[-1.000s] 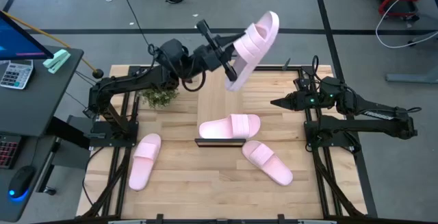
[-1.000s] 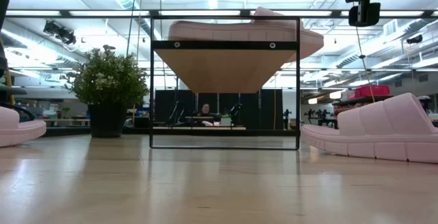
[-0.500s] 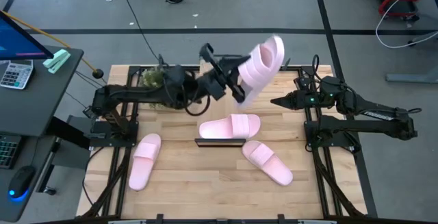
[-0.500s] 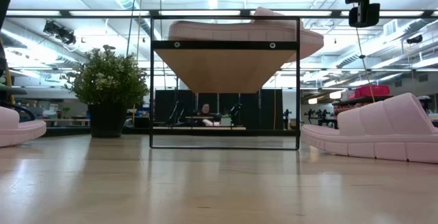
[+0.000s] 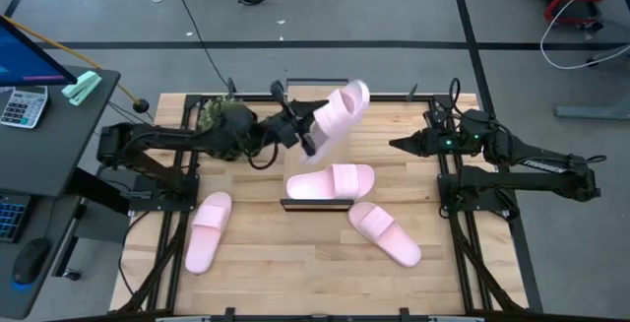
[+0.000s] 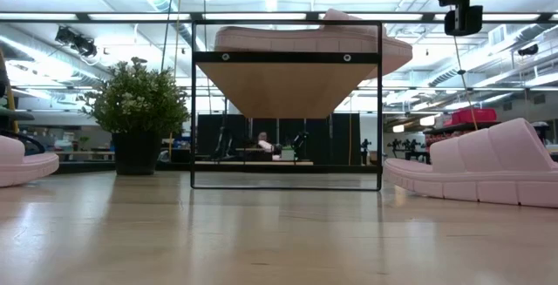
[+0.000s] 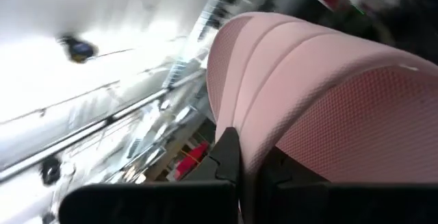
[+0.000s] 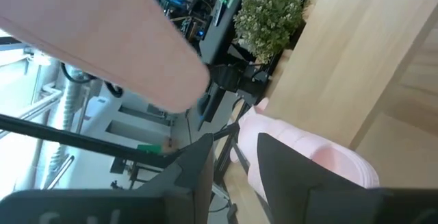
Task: Pick and place slides into the shelf
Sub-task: Put the pink slide on the shelf
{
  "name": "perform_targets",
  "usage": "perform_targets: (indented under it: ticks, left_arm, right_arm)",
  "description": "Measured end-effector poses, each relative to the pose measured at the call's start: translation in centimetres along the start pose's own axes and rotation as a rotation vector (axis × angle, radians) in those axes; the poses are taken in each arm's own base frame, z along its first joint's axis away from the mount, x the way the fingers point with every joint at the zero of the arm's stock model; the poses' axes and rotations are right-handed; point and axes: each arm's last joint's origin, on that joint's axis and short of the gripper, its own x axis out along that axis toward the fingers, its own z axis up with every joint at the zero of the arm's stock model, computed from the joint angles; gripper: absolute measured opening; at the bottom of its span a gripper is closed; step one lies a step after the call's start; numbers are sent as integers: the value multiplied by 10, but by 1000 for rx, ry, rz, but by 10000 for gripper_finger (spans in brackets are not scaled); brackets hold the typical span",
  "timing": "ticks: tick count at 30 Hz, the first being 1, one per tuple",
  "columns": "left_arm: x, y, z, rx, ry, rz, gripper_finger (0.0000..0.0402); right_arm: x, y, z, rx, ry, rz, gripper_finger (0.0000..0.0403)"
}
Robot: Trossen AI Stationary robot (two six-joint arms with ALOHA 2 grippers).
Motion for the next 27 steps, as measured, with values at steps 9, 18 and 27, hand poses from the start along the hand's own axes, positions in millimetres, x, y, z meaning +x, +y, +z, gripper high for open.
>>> perform_targets:
  ticks: [9,18,27]
  left_arm:
    - [-12,-1,-37,211,71,-219,10]
    - [-11,-1,-57,363,44,-350,10]
    - [-4,-30,-78,445,51,-467,10]
  right_arm:
    - [0,-1,1,36,-42,-18,120]
    - [2,-2,2,54,-75,-38,120]
    - [10,-5,1,78,-32,-63,120]
